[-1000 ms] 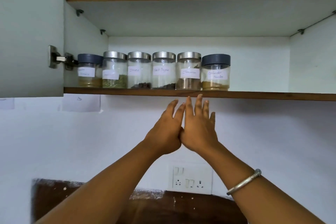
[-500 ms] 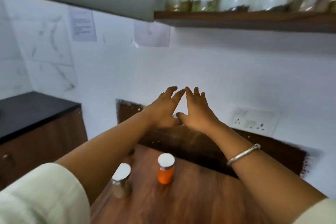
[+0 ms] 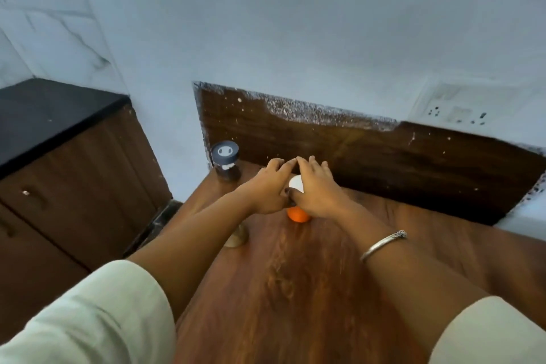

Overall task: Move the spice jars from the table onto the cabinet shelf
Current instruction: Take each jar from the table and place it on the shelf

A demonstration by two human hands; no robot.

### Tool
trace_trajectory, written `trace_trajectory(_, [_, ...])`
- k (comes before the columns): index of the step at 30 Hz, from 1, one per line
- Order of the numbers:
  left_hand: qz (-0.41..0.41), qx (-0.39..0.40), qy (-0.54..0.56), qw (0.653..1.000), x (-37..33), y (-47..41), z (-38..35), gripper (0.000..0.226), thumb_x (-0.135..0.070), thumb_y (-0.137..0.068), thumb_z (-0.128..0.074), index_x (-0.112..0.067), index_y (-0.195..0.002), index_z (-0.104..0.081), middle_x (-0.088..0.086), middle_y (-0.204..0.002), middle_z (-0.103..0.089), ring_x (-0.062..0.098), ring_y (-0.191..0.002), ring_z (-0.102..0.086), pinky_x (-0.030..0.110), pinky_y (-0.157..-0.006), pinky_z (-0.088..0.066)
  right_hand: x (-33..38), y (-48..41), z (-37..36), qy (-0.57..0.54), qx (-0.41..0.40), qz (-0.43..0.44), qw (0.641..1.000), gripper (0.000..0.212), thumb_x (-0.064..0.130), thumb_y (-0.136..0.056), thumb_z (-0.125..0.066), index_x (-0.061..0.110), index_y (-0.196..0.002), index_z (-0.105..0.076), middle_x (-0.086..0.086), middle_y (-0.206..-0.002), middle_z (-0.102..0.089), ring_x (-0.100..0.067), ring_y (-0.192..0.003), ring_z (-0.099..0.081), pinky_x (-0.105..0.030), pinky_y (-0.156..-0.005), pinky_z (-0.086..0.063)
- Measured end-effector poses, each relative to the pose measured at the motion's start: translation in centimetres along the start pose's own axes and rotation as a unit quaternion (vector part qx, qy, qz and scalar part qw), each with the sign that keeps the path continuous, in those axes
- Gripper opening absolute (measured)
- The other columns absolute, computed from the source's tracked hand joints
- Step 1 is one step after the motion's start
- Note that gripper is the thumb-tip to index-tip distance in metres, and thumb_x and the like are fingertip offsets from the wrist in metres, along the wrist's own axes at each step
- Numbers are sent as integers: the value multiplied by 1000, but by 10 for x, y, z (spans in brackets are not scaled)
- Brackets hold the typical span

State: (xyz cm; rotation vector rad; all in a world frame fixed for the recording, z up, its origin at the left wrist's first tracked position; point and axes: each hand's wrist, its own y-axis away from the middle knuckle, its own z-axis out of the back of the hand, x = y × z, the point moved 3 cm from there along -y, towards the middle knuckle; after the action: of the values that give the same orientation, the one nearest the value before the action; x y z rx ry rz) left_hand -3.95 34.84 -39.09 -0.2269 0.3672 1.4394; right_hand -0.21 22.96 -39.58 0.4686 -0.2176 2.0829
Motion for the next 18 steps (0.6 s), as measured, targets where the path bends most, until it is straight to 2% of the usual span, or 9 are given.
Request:
trace_trajectory(3, [1,3,24,1000,10,-19,-33,90,-33,-82,-66,-16,-149,-8,13,-150,-19,32,-136,-27,39,-111,-32,-24,-14,-24,10,16,-18,1000,75,40,-91,-51,12,-149,-12,-21,-155,-15,-39,-143,-4,-46,-116,-7])
trace_trajectory(5, [14,3,46,999,17,-29,-51,87,-33,-82,-66,-21,-148,-11,10,-149,-21,29,-134,-31,34,-106,-33,-40,-21,-36,11,18,-29,999,73,43,-90,-52,15,-148,-17,-18,-153,-21,-39,-142,-11,-45,-114,-14])
trace_trajectory(9, [44,17,54,997,35,-53,-79,88,-33,-82,-67,-22,-148,-10,10,-152,-18,30,-135,-30,36,-106,-33,-71,-33,-59,37,-1,-40,999,72,45,-86,-57,19,-145,-24,-11,-149,-33,-31,-133,-34,-39,-107,-32])
trace_trajectory(12, [66,5,60,996,44,-63,-98,88,-34,-83,-65,-23,-148,-7,9,-152,-20,31,-135,-31,38,-106,-35,-85,-44,-75,3,20,-62,998,76,43,-87,-58,20,-147,-19,-10,-152,-28,-30,-135,-33,-38,-108,-33])
trace_trajectory(15, [73,5,67,995,50,-71,-117,87,-32,-86,-62,-28,-148,-2,9,-153,-17,32,-137,-28,41,-108,-34,-94,-57,-87,10,3,-60,998,84,46,-85,-60,19,-148,-13,-10,-153,-26,-30,-136,-34,-34,-106,-35])
trace_trajectory(18, [79,12,93,992,55,-81,-131,88,-27,-87,-60,-31,-147,3,11,-152,-19,32,-134,-31,38,-105,-36,-100,-70,-102,-24,8,-73,997,87,40,-85,-62,21,-149,-7,-11,-153,-23,-31,-135,-34,-37,-103,-40])
